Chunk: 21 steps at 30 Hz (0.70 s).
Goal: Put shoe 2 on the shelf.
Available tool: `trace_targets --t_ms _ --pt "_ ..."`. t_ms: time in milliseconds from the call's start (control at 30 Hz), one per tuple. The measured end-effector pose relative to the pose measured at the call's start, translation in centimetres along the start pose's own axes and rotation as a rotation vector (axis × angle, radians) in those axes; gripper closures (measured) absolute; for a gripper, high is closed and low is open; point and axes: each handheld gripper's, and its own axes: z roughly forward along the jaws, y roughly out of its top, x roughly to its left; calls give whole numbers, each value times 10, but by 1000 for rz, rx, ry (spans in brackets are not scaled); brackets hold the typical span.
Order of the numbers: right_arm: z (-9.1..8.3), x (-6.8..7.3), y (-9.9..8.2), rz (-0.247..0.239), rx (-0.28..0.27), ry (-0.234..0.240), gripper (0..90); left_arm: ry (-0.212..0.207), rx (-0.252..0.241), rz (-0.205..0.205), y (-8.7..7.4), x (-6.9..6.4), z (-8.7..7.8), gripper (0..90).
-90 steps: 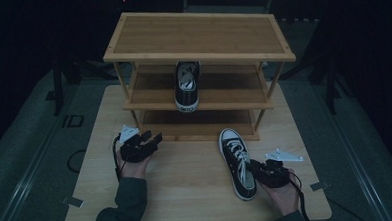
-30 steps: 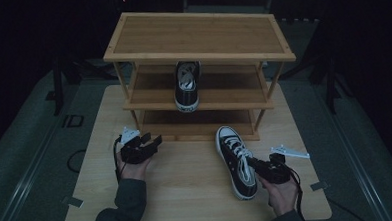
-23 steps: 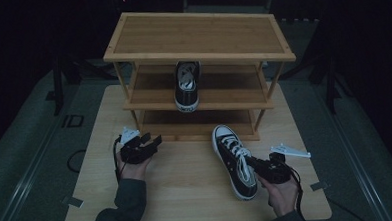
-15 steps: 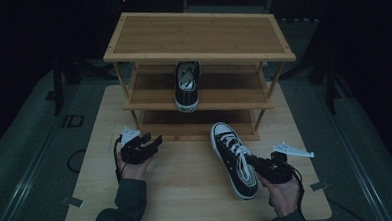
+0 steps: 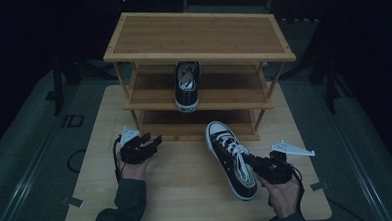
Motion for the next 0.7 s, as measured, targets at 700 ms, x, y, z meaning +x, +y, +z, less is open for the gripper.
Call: trace_targets --t_ms 700 --pt "-26 25 31 -49 -92 58 889 -1 1 -3 -1 0 0 500"
